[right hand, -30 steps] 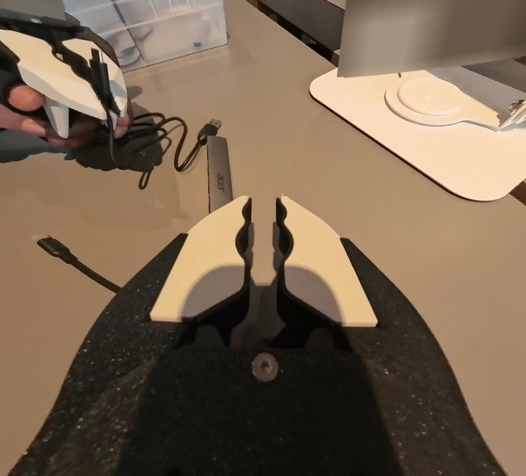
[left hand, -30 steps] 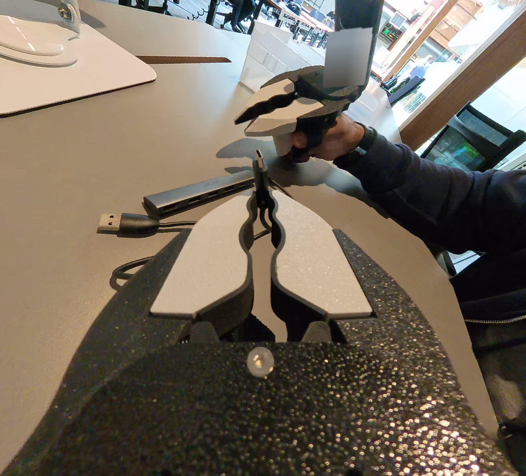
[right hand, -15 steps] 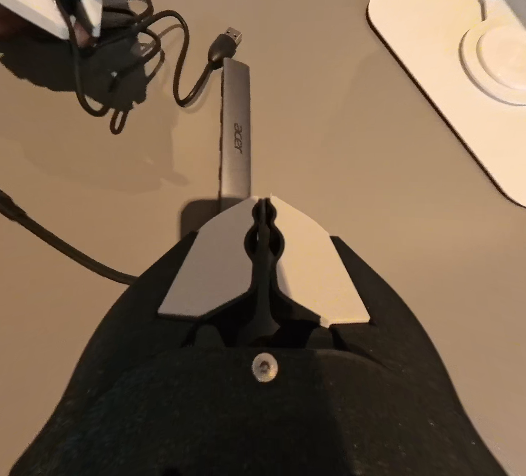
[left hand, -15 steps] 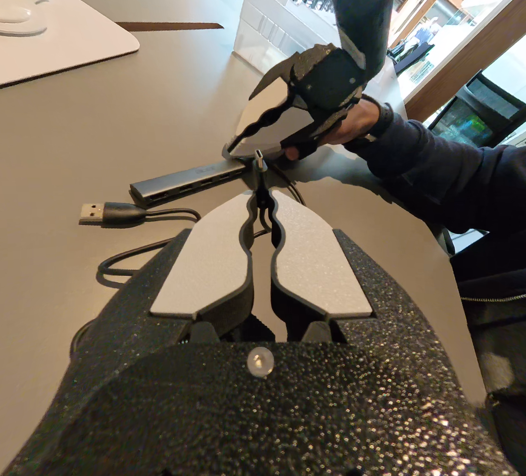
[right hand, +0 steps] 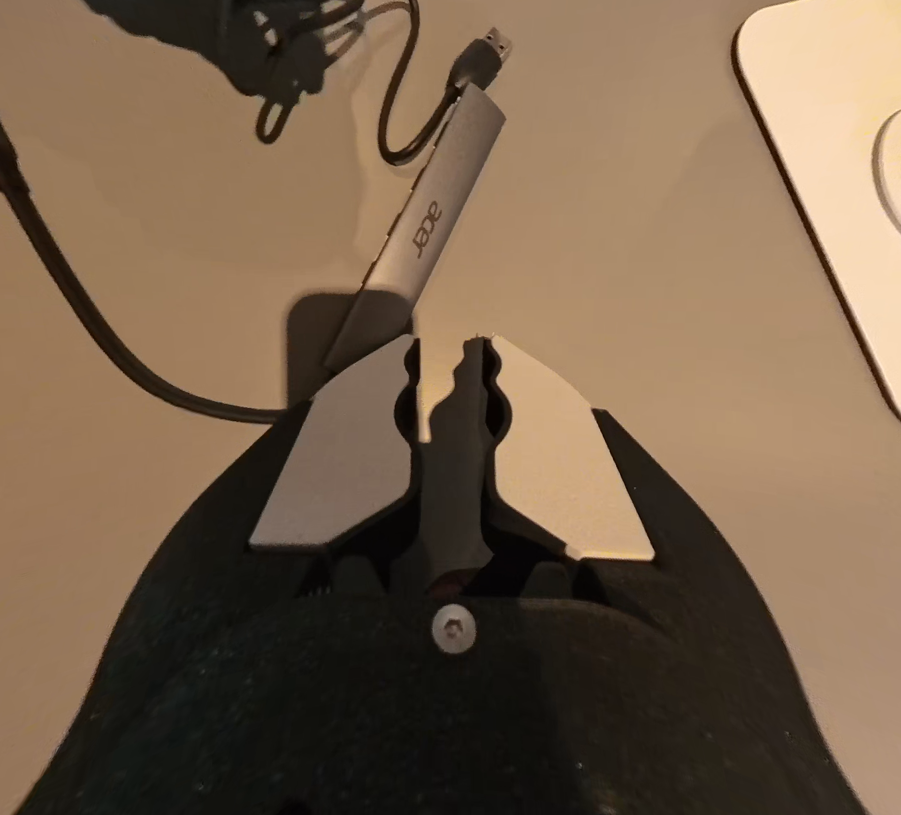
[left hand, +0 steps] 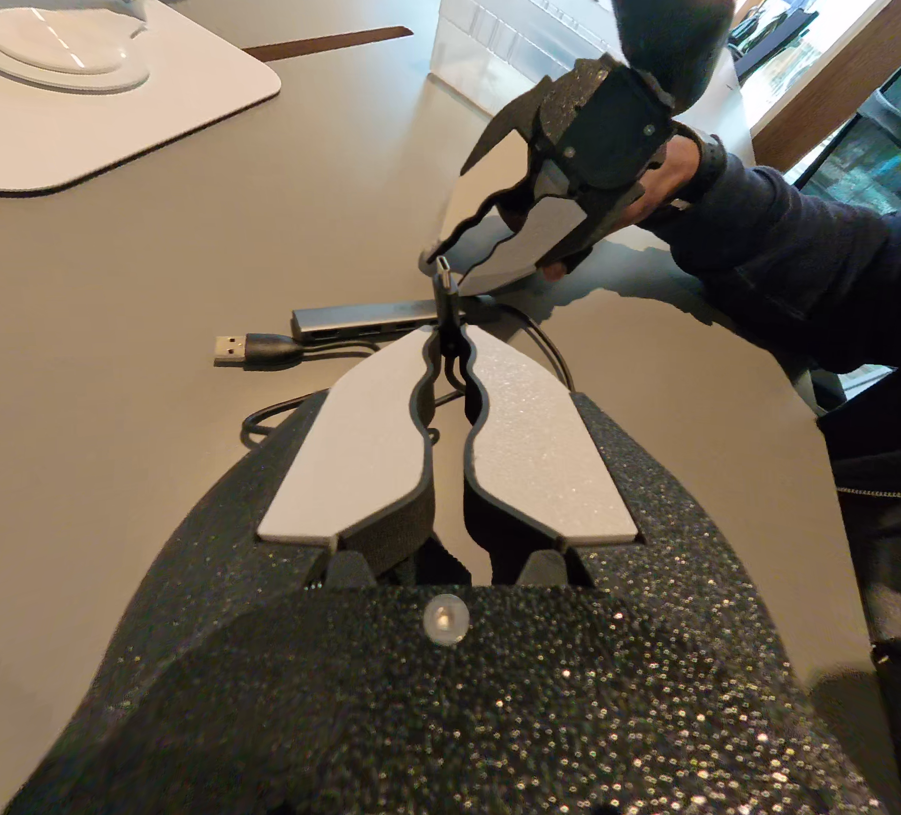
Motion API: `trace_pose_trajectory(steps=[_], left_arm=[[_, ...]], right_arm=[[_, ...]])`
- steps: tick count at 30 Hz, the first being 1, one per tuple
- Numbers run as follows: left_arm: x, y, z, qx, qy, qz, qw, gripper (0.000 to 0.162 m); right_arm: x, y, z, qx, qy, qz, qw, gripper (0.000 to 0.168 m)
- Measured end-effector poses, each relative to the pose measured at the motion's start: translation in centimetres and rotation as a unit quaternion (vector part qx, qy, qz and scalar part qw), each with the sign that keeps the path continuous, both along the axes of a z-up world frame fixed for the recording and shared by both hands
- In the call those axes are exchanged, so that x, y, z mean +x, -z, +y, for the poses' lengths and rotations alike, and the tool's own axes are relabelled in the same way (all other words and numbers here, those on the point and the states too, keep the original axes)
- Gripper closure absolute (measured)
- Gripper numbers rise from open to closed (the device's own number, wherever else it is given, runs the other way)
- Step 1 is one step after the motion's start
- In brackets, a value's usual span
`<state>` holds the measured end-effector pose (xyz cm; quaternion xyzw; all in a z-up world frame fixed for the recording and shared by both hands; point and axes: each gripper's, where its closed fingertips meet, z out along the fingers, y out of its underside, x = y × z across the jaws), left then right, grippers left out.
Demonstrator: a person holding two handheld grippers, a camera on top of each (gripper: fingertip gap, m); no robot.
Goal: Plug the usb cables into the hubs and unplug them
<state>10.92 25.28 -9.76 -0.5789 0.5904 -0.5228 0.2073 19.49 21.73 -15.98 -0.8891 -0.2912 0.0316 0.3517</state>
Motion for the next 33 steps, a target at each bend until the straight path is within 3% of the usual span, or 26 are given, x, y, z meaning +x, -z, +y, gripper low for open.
trace_pose_trajectory(steps=[6,11,14,17,19,24,30,33], left_arm=[[-0.4,0.4,0.3,0.023,0.002,0.016,1.0,0.156],[-0.6,0.2,0.5,0.054,0.0,0.016,0.998,0.156],[-0.5,0.0,0.8,0.072,-0.005,0.008,0.997,0.156],[-0.5,0.2,1.1,0.082,-0.011,0.005,0.997,0.156],[-0.5,0.4,1.4,0.081,-0.015,0.006,0.997,0.156],[-0.5,0.7,1.9,0.073,-0.021,0.008,0.997,0.156],[-0.4,0.9,2.5,0.064,-0.036,0.004,0.997,0.156],[-0.2,0.8,3.0,0.063,-0.053,-0.003,0.997,0.155]], right_arm=[[-2.2,-0.1,-1.0,-0.011,-0.038,-0.016,0.999,0.138],[-2.2,-1.4,-0.3,0.044,-0.088,-0.105,0.99,0.127],[-2.0,-2.9,0.7,0.136,-0.162,-0.188,0.959,0.124],[-2.0,-3.0,0.9,0.19,-0.254,-0.288,0.903,0.121],[-2.8,-2.6,0.8,0.196,-0.291,-0.293,0.889,0.117],[-4.4,-1.7,0.8,0.184,-0.332,-0.262,0.887,0.121],[-5.2,-1.5,0.6,0.172,-0.321,-0.246,0.898,0.123],[-4.8,-1.7,0.3,0.122,-0.239,-0.185,0.945,0.124]])
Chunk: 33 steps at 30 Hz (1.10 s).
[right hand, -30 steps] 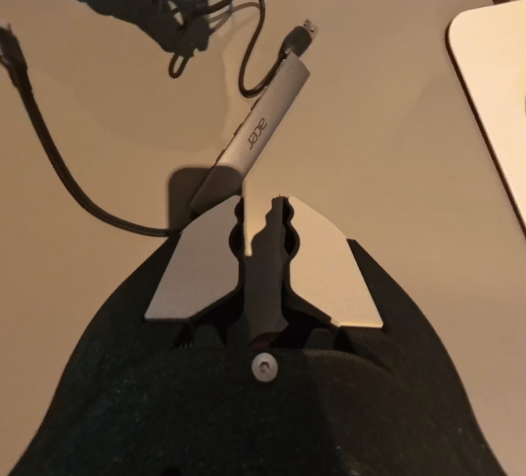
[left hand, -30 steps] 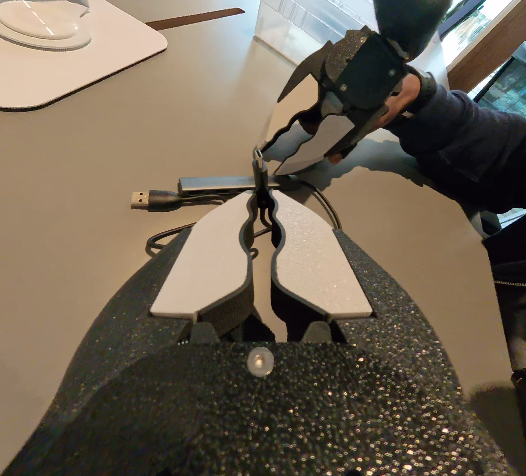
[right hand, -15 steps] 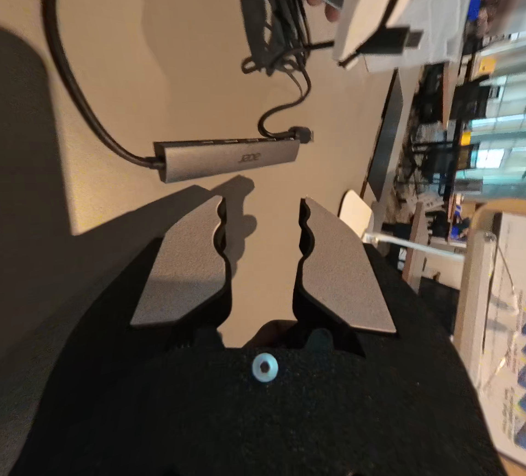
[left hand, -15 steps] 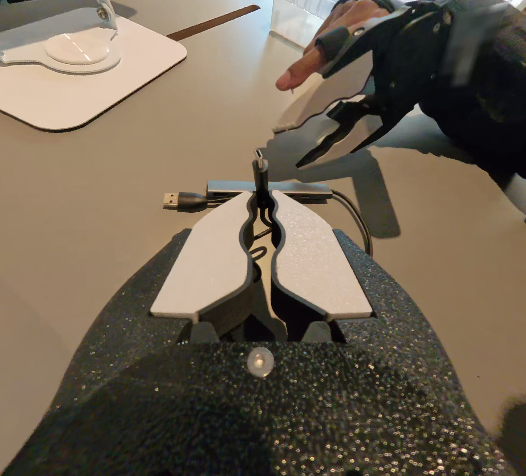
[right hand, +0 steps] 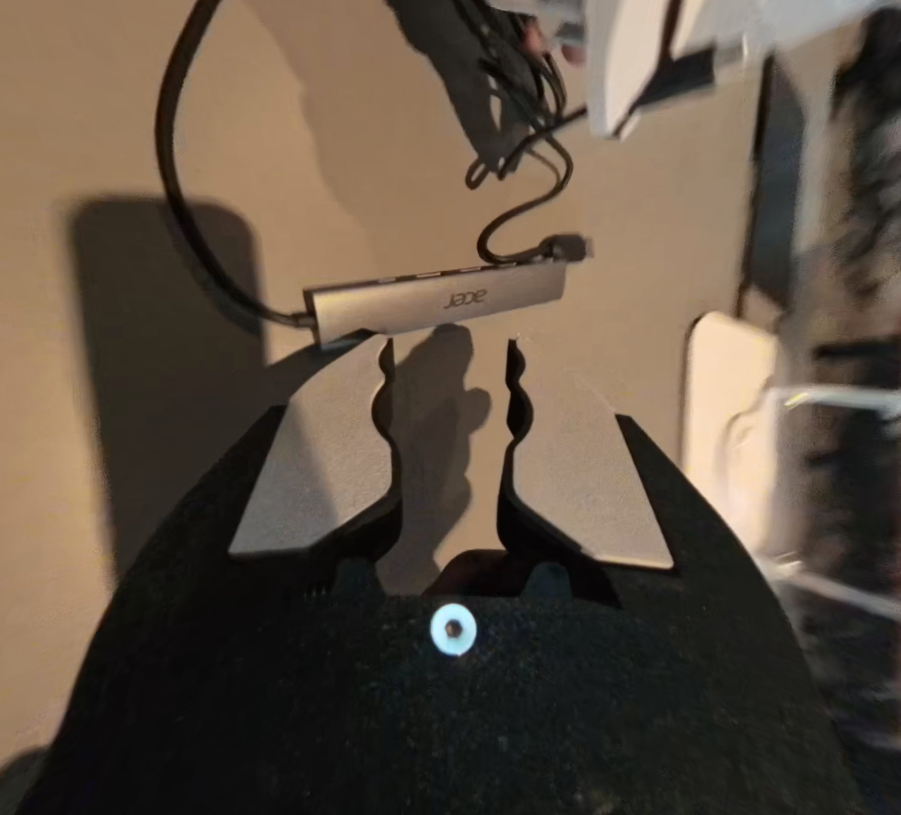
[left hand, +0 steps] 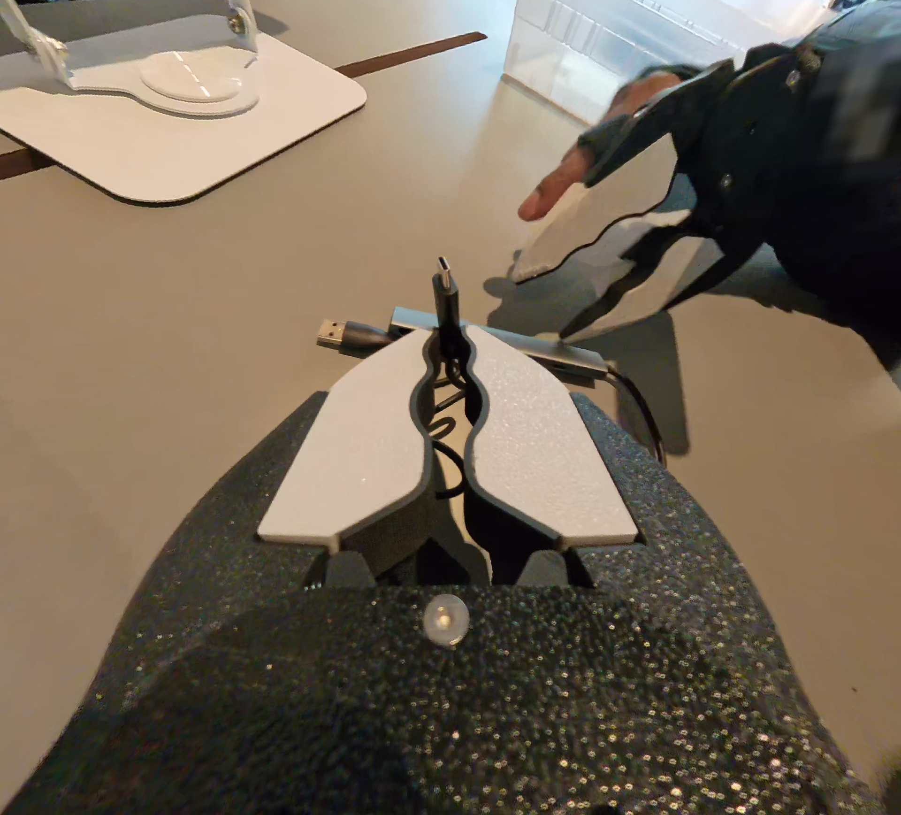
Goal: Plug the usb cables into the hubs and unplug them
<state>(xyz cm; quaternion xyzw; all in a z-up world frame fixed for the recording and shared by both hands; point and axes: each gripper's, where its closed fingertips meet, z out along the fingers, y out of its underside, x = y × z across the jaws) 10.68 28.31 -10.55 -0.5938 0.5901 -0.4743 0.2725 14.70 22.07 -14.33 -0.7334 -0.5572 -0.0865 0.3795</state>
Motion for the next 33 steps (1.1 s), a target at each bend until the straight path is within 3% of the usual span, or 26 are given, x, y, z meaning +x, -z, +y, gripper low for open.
trace_pose_trajectory(steps=[2,5,9,16,19,23,33], left_arm=[[0.0,-0.2,0.2,0.002,-0.009,-0.005,1.0,0.155],[0.0,-0.8,0.2,0.005,-0.013,-0.014,1.0,0.155],[0.0,-1.4,-0.3,0.014,-0.01,-0.021,1.0,0.156],[0.3,-1.2,-0.4,0.088,-0.02,-0.01,0.996,0.155],[0.5,-1.3,-0.3,0.12,-0.026,-0.011,0.992,0.156],[0.6,-1.4,-0.1,0.138,-0.033,-0.019,0.99,0.155],[0.7,-2.3,0.4,0.115,-0.053,-0.051,0.991,0.156]], right_arm=[[-0.5,0.3,-0.5,-0.07,0.095,0.098,0.988,0.123],[-2.1,0.0,-1.8,-0.124,0.187,0.228,0.947,0.127],[-2.6,-0.3,-2.8,-0.109,0.282,0.286,0.909,0.128],[-3.4,1.6,-2.5,-0.075,0.381,0.207,0.898,0.124],[-3.3,1.5,-2.0,-0.06,0.388,0.175,0.903,0.139],[-3.0,1.6,-1.8,-0.051,0.392,0.156,0.905,0.144],[-0.1,0.8,-4.6,-0.065,0.442,0.23,0.864,0.157]])
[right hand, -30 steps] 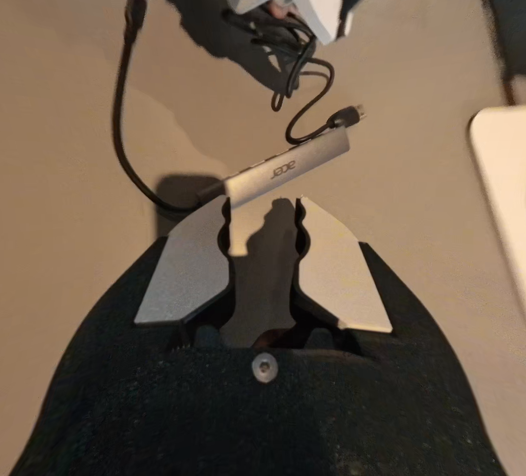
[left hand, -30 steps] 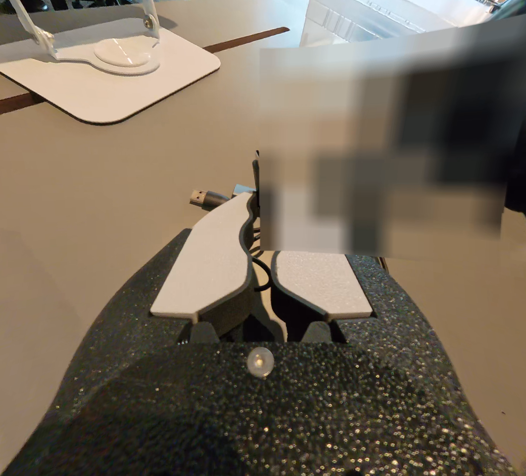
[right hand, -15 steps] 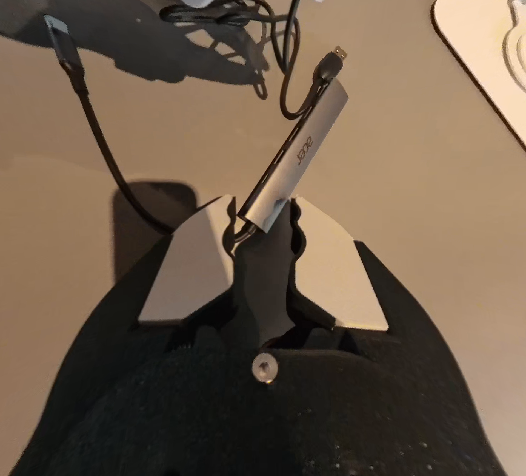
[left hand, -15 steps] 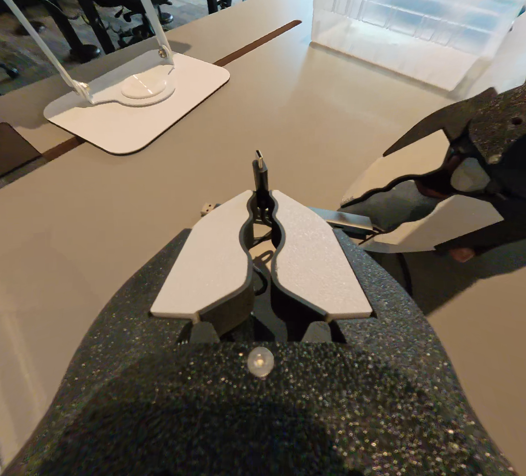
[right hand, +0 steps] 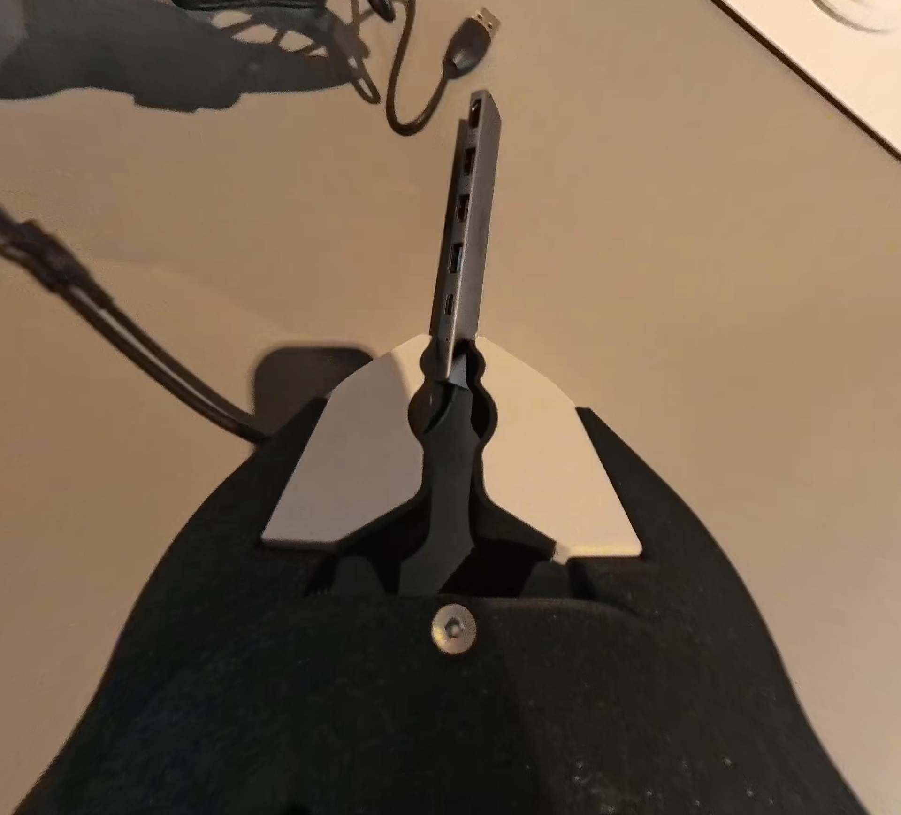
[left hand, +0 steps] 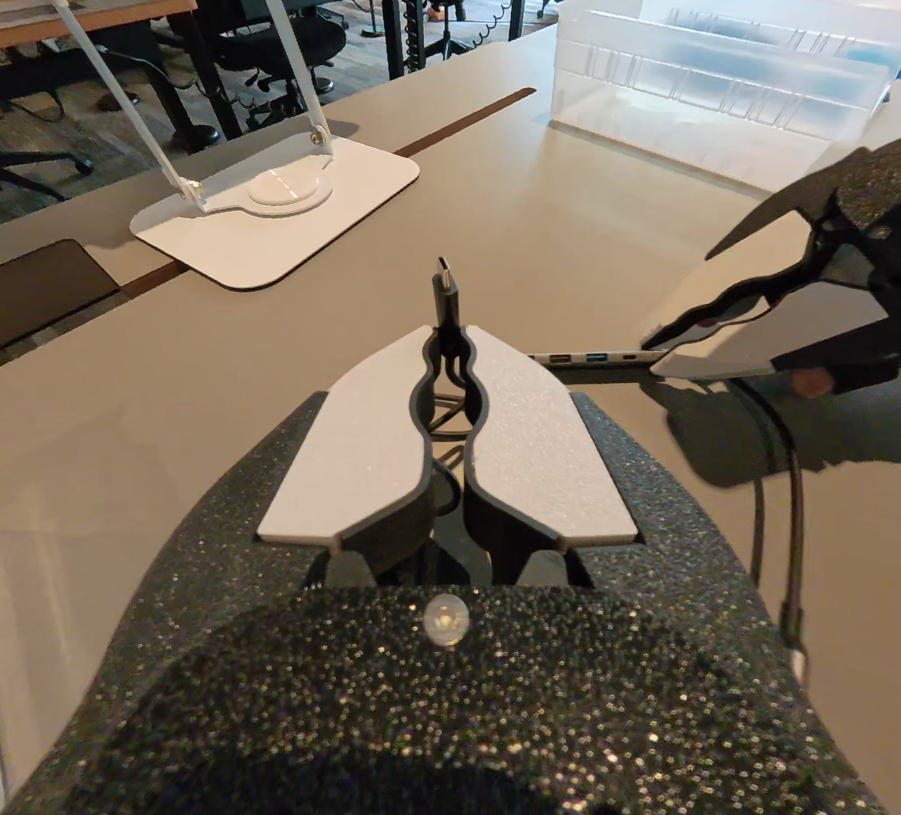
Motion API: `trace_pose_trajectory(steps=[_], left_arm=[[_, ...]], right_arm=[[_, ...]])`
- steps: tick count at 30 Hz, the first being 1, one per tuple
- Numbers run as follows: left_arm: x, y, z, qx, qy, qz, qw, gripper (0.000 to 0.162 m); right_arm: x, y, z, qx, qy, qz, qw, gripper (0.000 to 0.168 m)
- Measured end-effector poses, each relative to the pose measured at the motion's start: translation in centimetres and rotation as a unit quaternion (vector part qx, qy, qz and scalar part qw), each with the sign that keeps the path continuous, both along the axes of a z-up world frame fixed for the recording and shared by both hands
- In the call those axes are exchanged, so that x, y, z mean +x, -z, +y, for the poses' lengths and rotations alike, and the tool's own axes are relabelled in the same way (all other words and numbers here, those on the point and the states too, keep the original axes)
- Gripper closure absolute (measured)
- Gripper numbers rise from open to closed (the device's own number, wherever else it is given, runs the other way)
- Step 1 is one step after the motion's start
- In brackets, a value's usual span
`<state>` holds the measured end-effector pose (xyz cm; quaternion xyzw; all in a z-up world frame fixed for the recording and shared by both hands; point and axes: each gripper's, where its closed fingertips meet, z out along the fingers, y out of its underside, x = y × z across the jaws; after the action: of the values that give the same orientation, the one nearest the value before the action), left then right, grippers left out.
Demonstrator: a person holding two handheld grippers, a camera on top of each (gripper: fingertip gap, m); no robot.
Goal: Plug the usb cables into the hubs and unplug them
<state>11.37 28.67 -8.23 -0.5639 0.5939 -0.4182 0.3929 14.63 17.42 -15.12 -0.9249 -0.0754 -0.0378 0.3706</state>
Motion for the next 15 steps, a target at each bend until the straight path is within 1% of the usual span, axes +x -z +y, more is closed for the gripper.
trace_pose_trajectory(steps=[5,9,12,14,15], left_arm=[[0.5,-0.2,-1.3,-0.028,0.025,-0.015,0.999,0.156],[0.7,-0.8,-2.5,-0.039,0.052,-0.038,0.997,0.156],[0.5,-2.3,-3.8,-0.073,0.101,-0.087,0.988,0.156],[0.0,-3.9,-4.9,-0.109,0.146,-0.13,0.975,0.156],[-0.5,-4.6,-5.9,-0.13,0.185,-0.148,0.963,0.156]], right_arm=[[0.2,-0.1,-1.9,0.025,0.022,0.019,0.999,0.158],[-0.2,-1.3,-2.4,0.072,-0.001,0.056,0.996,0.159],[-0.1,-3.5,-2.5,0.133,-0.024,0.124,0.983,0.159],[0.2,-5.1,-2.5,0.174,-0.032,0.19,0.966,0.159],[0.2,-5.9,-2.6,0.194,-0.044,0.228,0.953,0.159]])
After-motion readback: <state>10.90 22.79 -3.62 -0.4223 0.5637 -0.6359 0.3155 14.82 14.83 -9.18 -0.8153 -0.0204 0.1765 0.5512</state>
